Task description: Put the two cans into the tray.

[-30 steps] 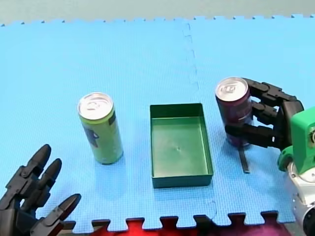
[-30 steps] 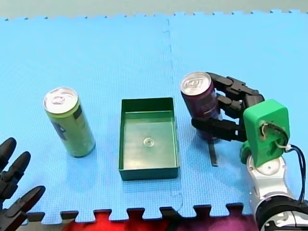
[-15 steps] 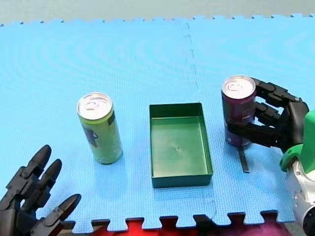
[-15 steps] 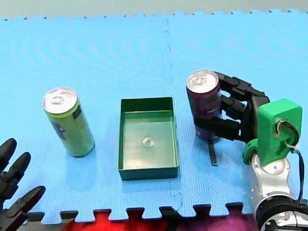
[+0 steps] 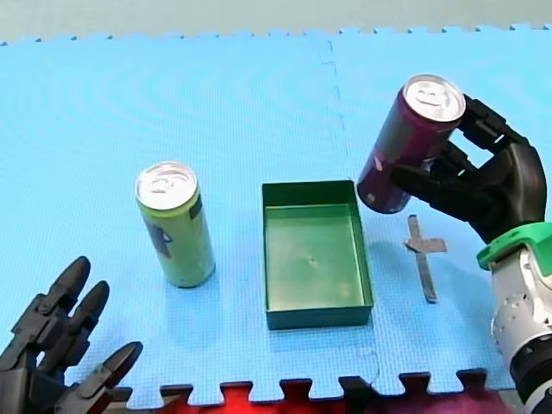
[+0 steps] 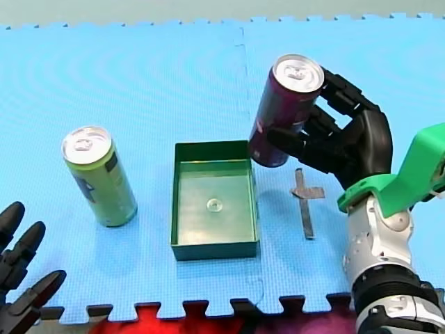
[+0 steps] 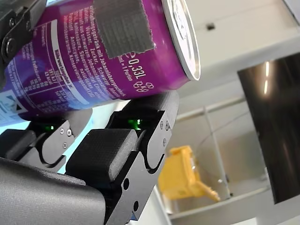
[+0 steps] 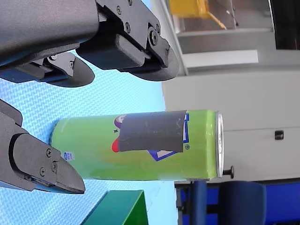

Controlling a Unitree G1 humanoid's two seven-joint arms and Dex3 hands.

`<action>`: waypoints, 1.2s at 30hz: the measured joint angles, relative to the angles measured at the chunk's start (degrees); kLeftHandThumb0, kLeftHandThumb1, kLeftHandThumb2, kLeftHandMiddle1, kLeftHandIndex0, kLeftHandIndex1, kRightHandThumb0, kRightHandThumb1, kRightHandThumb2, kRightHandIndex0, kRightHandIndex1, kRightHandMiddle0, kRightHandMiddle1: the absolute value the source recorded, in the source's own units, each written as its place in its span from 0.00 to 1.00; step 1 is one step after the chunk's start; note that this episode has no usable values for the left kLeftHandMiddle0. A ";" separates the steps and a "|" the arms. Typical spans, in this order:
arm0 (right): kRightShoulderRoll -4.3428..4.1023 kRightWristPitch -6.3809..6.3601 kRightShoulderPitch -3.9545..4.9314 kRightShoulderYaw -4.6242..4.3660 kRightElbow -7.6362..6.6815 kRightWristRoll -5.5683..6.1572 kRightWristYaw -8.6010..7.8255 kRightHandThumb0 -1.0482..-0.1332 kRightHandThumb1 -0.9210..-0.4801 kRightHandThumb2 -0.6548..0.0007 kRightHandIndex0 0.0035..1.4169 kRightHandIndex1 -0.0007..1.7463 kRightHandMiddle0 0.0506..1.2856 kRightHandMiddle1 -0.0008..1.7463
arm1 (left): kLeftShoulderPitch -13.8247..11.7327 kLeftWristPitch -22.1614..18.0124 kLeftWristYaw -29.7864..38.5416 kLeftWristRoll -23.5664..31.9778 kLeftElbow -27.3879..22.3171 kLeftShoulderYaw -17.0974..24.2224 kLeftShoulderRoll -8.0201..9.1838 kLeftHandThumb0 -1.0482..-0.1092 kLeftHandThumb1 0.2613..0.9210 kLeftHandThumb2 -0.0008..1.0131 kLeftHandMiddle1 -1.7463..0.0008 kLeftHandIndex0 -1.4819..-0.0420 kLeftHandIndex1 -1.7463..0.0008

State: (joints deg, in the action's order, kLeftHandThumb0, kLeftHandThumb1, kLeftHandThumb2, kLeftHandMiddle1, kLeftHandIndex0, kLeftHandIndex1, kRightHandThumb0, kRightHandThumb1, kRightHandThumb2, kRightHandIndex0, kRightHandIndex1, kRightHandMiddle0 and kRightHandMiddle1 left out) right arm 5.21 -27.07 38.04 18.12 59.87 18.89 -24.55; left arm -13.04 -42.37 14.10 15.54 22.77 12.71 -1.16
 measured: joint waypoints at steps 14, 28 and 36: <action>1.08 2.89 0.00 -2.51 -5.04 -1.15 1.58 0.79 0.32 1.00 0.96 0.00 0.95 0.00 | 0.03 0.24 -0.35 -0.12 -0.31 -0.11 -0.16 0.00 0.78 0.00 1.00 0.68 1.00; 5.48 6.16 -0.06 -6.88 -8.58 -3.26 4.90 0.77 0.33 1.00 0.97 0.00 0.96 0.00 | 0.30 0.71 -1.10 -0.95 -0.47 -0.43 -0.37 0.00 0.77 0.00 1.00 0.68 1.00; 6.34 5.09 2.53 -7.40 -1.70 -4.72 5.17 0.76 0.34 1.00 0.97 0.00 0.96 0.00 | -0.22 0.84 -1.34 -1.15 -1.24 -0.62 -0.49 0.00 0.77 0.00 1.00 0.68 1.00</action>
State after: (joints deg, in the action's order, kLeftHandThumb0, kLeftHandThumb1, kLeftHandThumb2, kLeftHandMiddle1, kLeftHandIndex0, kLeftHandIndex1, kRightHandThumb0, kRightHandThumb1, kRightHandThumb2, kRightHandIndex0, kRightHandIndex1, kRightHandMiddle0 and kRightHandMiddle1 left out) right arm 11.55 -21.98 40.57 10.71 58.17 14.17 -19.38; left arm -13.27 -41.53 12.76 14.39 21.54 12.08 -1.66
